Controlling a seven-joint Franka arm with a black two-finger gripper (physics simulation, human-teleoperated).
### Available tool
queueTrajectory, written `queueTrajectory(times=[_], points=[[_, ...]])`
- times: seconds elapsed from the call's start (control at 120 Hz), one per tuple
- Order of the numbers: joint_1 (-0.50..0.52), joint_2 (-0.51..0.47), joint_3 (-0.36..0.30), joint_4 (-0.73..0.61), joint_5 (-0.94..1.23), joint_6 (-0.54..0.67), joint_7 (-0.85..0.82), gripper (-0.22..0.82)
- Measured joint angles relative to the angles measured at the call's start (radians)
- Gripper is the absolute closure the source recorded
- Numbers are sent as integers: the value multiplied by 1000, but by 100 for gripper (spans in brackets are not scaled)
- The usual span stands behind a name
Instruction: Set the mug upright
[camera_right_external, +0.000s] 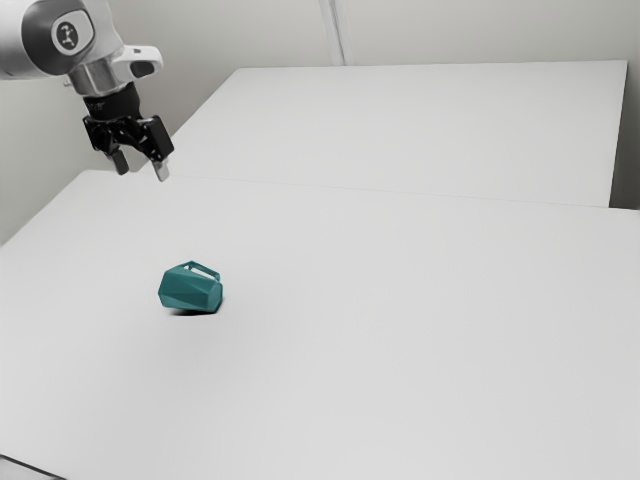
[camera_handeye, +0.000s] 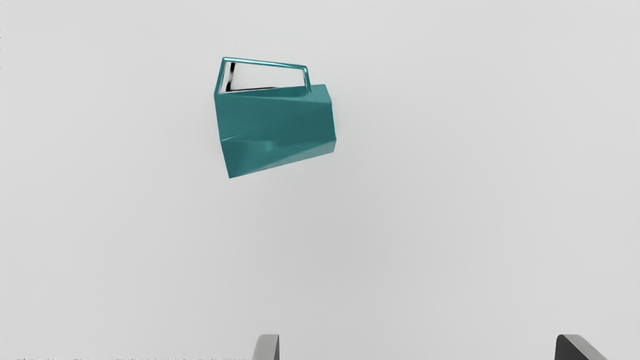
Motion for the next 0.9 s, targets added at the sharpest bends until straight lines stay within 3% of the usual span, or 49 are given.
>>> queueTrajectory(times=[0.25,0.467,0.9], points=[[14,-18,9,1,-4,-12,-32,0],[128,-38,8,-8,-38,-13,-23,0],[274,-39,68,-221,-342,201,192,0]])
